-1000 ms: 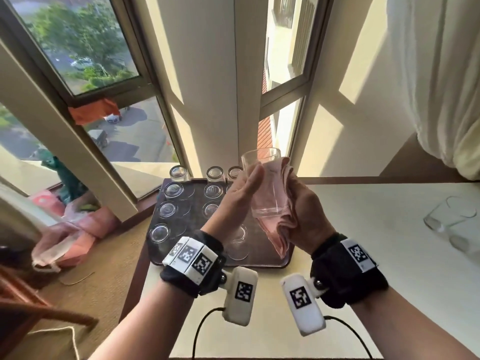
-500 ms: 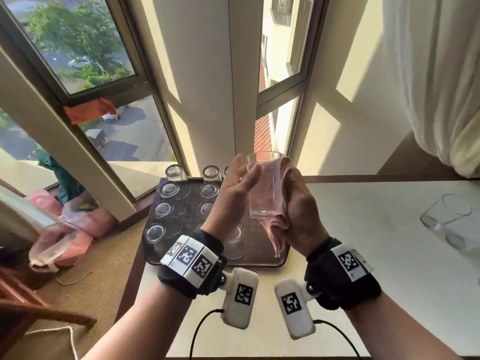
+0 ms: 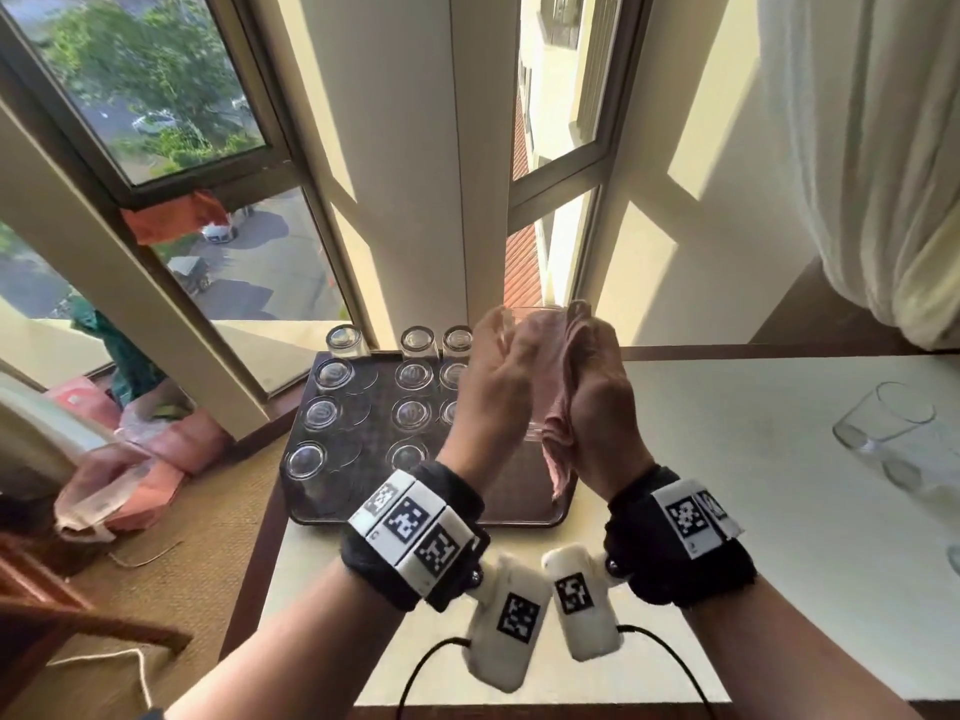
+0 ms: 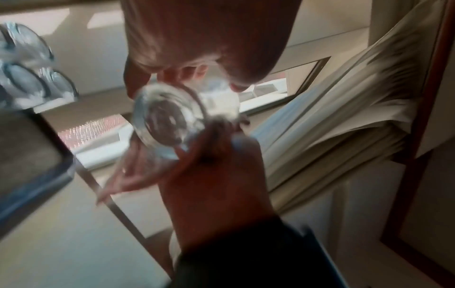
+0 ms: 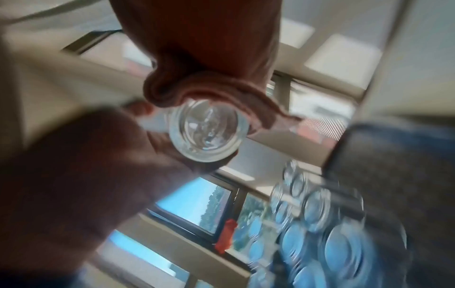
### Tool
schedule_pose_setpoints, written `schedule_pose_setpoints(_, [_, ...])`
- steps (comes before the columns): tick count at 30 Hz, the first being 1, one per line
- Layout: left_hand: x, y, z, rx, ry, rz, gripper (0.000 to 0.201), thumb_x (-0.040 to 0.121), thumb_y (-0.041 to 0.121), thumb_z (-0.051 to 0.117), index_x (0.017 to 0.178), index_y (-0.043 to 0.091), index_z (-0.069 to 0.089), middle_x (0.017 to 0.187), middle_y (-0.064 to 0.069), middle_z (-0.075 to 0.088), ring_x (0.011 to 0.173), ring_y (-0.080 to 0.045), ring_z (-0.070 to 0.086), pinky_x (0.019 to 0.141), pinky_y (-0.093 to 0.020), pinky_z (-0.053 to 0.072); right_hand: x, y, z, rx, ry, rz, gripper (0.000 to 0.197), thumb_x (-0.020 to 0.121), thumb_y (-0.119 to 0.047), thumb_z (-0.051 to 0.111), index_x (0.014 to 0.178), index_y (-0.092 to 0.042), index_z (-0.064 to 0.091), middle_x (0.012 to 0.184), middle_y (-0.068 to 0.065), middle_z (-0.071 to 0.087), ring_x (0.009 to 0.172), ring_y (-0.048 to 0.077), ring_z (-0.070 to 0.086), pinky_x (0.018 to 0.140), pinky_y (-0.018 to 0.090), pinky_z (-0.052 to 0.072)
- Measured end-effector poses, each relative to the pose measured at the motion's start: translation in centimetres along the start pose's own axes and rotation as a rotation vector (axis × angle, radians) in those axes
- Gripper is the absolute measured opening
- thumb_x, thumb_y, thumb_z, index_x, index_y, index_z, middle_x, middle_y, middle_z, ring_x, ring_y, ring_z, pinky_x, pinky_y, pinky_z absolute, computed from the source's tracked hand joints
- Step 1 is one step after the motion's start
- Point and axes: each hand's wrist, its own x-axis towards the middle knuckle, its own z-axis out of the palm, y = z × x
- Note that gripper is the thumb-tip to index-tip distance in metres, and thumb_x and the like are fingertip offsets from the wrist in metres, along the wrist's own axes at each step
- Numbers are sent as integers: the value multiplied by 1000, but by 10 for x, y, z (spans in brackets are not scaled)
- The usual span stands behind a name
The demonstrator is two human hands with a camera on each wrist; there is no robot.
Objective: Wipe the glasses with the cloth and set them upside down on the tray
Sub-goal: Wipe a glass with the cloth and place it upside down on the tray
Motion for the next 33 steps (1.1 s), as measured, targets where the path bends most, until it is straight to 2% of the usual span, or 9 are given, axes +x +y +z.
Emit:
schedule_pose_setpoints(3, [-2, -5, 4, 3, -4, -3, 85, 84, 65, 65, 142, 8, 38, 128, -9, 67, 115, -20, 67, 99, -43, 54, 2, 3, 2, 31, -17, 6, 36, 108, -29, 33, 133, -4, 41, 116, 29, 61, 98, 46, 55, 73, 44, 52])
schedule_pose_setpoints(7, [5, -5, -10, -89, -205, -76, 42, 99, 51, 37, 108, 21, 65, 94, 8, 77, 88, -9, 73, 81, -24, 58, -1, -3, -5, 157, -19, 189, 63, 98, -48, 43, 143, -3, 44, 140, 24, 54, 128, 42, 53, 107, 57, 42])
schedule_pose_setpoints(11, [5, -17, -9, 78, -33, -26, 96, 75, 88, 51, 128, 8, 56, 112, -3, 73, 101, -19, 71, 91, -40, 58, -2, 7, -7, 26, 38, 104, 55, 102, -45, 38, 137, -4, 46, 132, 27, 59, 120, 40, 61, 102, 57, 48])
schedule_pose_setpoints(16, [-11, -26, 3, 171, 59, 108, 72, 87, 73, 46, 131, 16, 45, 122, -1, 66, 111, -17, 66, 99, -49, 52, 1, 17, -4, -16, -3, 97, 44, 106, -31, 36, 135, 1, 41, 128, 34, 56, 97, 36, 69, 78, 44, 60])
schedule_pose_setpoints(18, [-8, -24, -2, 107, 5, 111, 58, 96, 64, 44, 123, 13, 54, 110, -1, 70, 100, -13, 69, 91, -41, 55, 2, 13, -11, 37, -34, 178, 50, 105, -40, 38, 135, -2, 52, 133, 29, 57, 113, 54, 58, 91, 61, 52])
schedule_pose_setpoints(21, [-2, -20, -15, -16, -153, -10, 49, 94, 53, 35, 113, 17, 61, 101, 0, 72, 90, -12, 73, 79, -26, 57, -1, 9, -19, 195, -21, 304, 58, 106, -43, 28, 115, -8, 73, 126, 18, 67, 117, 35, 64, 102, 49, 50])
schedule_pose_setpoints(26, [-1, -22, -10, 170, 92, 61, 66, 91, 59, 45, 125, 3, 52, 115, -12, 67, 104, -28, 65, 95, -51, 51, 0, 19, -10, 5, 18, 94, 44, 108, -31, 33, 135, 1, 46, 131, 28, 58, 121, 48, 56, 105, 69, 38])
schedule_pose_setpoints(29, [-13, -14, 4, 149, 109, 73, 77, 85, 69, 50, 130, 6, 48, 123, -10, 65, 110, -24, 65, 98, -48, 52, -1, 21, -6, 45, 18, 83, 41, 107, -27, 35, 136, 2, 45, 132, 29, 57, 124, 45, 56, 107, 61, 41])
schedule_pose_setpoints(33, [-8, -13, -8, -96, -155, -15, 50, 93, 45, 49, 117, 2, 56, 107, -14, 64, 87, -17, 66, 81, -26, 56, -7, 10, -21, 220, 21, 202, 50, 106, -40, 34, 132, -4, 56, 128, 18, 64, 117, 32, 64, 99, 46, 53])
